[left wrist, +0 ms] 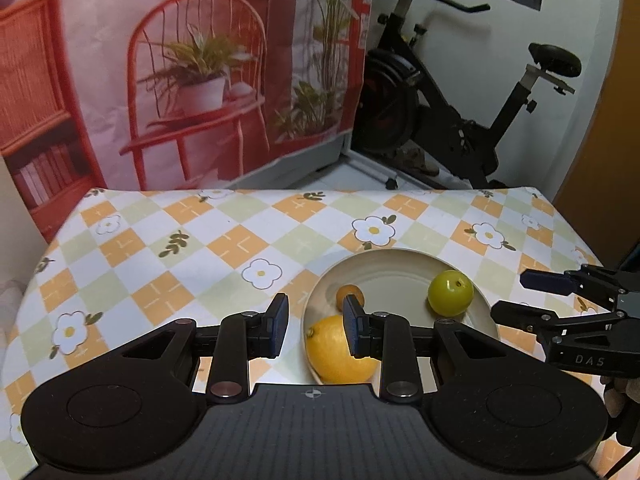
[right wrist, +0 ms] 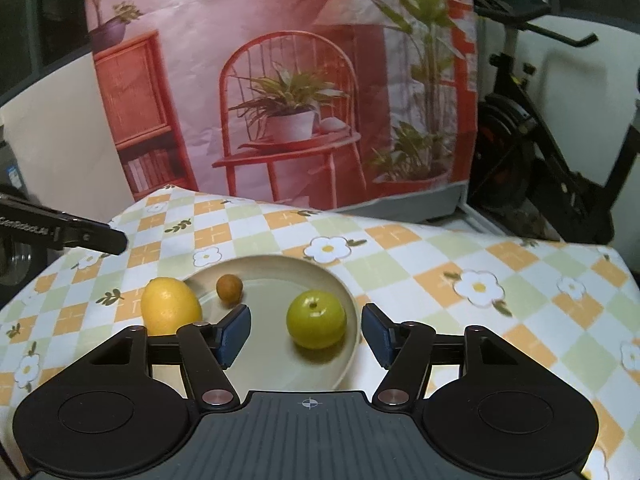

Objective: Organize fruits
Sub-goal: 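Open both grippers over the plate and lift them away, then move the left gripper to the red apple in the fruit pile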

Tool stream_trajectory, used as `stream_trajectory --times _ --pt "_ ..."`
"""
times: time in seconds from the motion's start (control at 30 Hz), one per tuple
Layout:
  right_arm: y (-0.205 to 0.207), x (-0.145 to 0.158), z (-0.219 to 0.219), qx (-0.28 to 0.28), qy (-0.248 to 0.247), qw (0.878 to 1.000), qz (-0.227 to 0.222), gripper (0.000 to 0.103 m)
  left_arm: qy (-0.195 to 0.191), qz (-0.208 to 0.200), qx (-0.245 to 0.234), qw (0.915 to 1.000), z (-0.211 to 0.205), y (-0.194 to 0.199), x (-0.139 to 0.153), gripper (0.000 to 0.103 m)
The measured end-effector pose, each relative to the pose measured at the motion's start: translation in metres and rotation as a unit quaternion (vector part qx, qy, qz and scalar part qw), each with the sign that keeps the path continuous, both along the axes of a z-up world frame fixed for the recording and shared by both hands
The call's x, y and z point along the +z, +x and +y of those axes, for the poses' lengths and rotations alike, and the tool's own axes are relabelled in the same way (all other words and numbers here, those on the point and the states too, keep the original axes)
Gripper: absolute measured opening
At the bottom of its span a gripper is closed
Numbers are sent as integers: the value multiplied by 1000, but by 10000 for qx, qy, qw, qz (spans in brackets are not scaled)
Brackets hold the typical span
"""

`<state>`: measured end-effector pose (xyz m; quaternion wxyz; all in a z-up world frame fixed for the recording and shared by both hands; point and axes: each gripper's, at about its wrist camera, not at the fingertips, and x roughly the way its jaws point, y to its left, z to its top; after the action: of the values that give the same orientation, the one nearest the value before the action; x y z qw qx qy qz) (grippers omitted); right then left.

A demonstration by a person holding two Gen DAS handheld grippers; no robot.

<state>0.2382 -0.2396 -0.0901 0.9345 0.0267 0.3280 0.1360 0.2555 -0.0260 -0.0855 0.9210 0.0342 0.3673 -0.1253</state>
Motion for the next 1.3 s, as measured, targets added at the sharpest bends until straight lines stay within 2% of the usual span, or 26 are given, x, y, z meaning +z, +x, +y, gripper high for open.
stream_trajectory --times 0.23,0.37,0.47,0.57,0.77,1.07,1.3 --pt "-27 3 -6 -156 140 9998 33 66 -85 -172 119 9997 11 -28 10 31" --pt "-43 4 -5 -201 97 9997 -21 74 -81 -233 166 9996 19 -41 13 31" --pt "-54 6 -3 -293 38 9995 -135 85 1 -322 202 9993 22 -51 15 33" --pt "-63 9 -2 -430 87 9988 -204 94 -4 -409 294 9987 27 -62 16 41" --pt "-81 13 1 -644 213 9974 -238 102 -116 -503 361 9980 29 -85 18 41" --pt "-116 21 7 -840 305 9955 -325 103 -249 -523 253 9980 20 -116 13 42" --pt "-129 23 18 -655 327 9970 -238 103 -338 -467 349 9977 25 -126 8 42"
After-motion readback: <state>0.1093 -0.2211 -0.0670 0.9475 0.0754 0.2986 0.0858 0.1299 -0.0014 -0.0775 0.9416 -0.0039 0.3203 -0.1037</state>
